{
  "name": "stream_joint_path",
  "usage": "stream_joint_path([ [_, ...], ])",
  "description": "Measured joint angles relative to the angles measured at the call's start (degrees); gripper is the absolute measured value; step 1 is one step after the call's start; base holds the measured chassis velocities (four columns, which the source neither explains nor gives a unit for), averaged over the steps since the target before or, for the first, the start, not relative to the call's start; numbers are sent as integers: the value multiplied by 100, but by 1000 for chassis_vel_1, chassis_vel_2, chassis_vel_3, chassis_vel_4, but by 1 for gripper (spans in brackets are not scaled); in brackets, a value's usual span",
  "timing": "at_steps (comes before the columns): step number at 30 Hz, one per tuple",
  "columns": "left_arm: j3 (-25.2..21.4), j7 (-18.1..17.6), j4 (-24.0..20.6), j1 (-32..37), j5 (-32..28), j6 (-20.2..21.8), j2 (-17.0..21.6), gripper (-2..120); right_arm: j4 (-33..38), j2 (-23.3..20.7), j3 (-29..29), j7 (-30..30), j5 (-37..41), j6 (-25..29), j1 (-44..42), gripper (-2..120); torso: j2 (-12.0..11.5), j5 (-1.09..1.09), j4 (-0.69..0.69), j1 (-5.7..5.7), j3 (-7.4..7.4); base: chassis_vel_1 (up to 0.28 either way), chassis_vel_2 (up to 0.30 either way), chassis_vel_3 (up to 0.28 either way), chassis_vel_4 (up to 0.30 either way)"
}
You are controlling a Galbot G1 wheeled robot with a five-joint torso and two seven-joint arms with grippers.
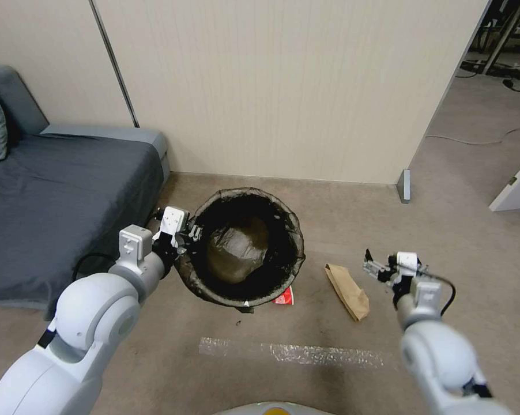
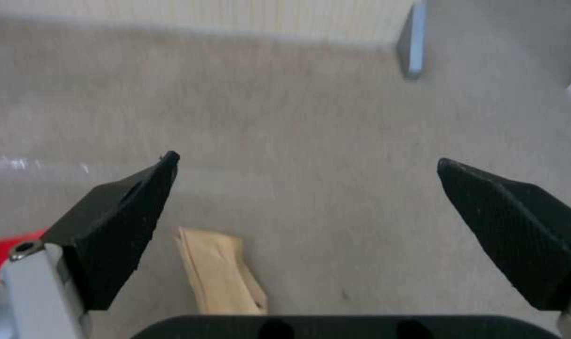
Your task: Pick up the trash bin, then pick up the garbage from the floor and place it into the trash bin.
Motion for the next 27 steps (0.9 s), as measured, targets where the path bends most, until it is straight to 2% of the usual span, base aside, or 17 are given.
stream_joint_path([
  [2, 5, -7, 15, -23, -12, 0, 37, 1, -325, -285, -129, 182, 405, -412, 458, 100, 0, -2, -2, 0, 0, 0, 0, 0, 0],
  [8, -11, -14, 8, -6, -18, 0, 39, 1, -1103, -390, -641, 437, 1101, -582, 1312, 100, 0, 0, 1, 0, 0, 0, 0, 0, 0],
  [13, -15, -15, -4, 32, 13, 0, 16, 1, -1979, -165, -1165, 463, 1166, -577, 1778, 100, 0, 0, 0, 0, 0, 0, 0, 0, 0],
  [14, -15, -15, -4, 32, 13, 0, 16, 1, -1979, -165, -1165, 463, 1166, -577, 1778, 100, 0, 0, 0, 0, 0, 0, 0, 0, 0],
  [16, -20, -17, -4, 42, 29, 0, 13, 1, -2500, 35, -1429, 442, 1150, -562, 1989, 100, 0, -3, -1, 0, 0, 0, 0, 0, 0],
  [22, -28, -16, 28, 37, 37, 0, 13, 1, -3017, 514, -1806, 429, 917, -538, 2167, 100, 0, -2, 1, 0, 0, 0, 0, 0, 0],
  [27, -36, -12, 62, 18, 38, 0, 18, 1, -3276, 687, -1939, 294, 532, -526, 2153, 100, 0, -3, -1, 0, 0, 0, 0, 0, 0],
])
